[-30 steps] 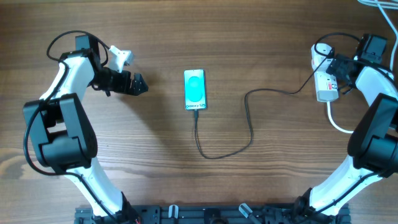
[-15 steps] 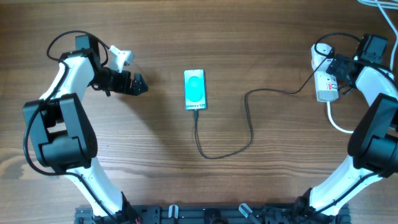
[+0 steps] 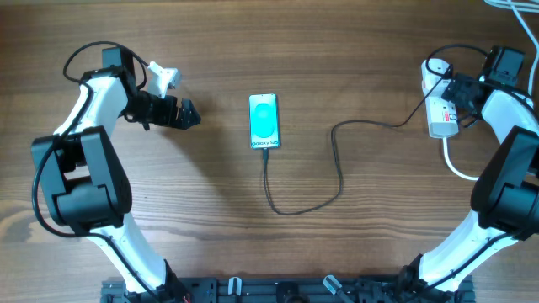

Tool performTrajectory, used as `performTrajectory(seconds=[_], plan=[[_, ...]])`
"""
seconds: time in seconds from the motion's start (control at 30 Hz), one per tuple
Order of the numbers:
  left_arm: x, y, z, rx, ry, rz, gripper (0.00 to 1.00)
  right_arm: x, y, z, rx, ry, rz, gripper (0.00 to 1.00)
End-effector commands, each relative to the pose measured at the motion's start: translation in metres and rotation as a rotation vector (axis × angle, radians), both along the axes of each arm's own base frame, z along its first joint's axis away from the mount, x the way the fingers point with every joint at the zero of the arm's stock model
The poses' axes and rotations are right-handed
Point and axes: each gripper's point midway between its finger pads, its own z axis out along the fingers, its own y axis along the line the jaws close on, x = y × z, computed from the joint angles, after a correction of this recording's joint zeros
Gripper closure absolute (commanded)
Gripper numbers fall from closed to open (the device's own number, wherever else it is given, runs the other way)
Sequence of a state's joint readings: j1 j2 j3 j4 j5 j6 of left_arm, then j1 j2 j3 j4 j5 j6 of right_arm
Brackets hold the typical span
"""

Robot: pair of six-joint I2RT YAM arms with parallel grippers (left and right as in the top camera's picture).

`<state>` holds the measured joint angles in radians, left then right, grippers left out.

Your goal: Plug charger to phone and switch on socket

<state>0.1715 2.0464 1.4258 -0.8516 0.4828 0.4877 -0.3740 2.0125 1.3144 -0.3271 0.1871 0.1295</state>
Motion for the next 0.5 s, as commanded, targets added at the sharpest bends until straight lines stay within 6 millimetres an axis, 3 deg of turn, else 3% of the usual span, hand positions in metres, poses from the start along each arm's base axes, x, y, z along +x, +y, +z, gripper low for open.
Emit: performTrajectory(seconds=[0.0, 0.1, 0.23, 0.33, 0.47], plan=[[0.0, 0.002, 0.001, 0.003, -0.002, 0.002, 0.0, 0.008, 0.019, -0.013, 0.067, -0.004, 0.051, 0.0], [0.0, 0.002, 0.001, 0.003, -0.002, 0.002, 0.0, 0.007, 0.019, -0.013, 0.069, -0.002, 0.051, 0.0], [0.0, 0.002, 0.001, 0.003, -0.002, 0.002, 0.0, 0.01, 0.018, 0.006, 0.053, -0.04, 0.052, 0.0], [0.0, 0.002, 0.001, 0.003, -0.002, 0.002, 0.0, 0.015, 0.017, 0.051, 0.018, -0.129, 0.055, 0.0], [0.0, 0.002, 0.001, 0.003, -0.002, 0.002, 0.0, 0.013, 0.017, 0.129, -0.044, -0.281, 0.061, 0.0]])
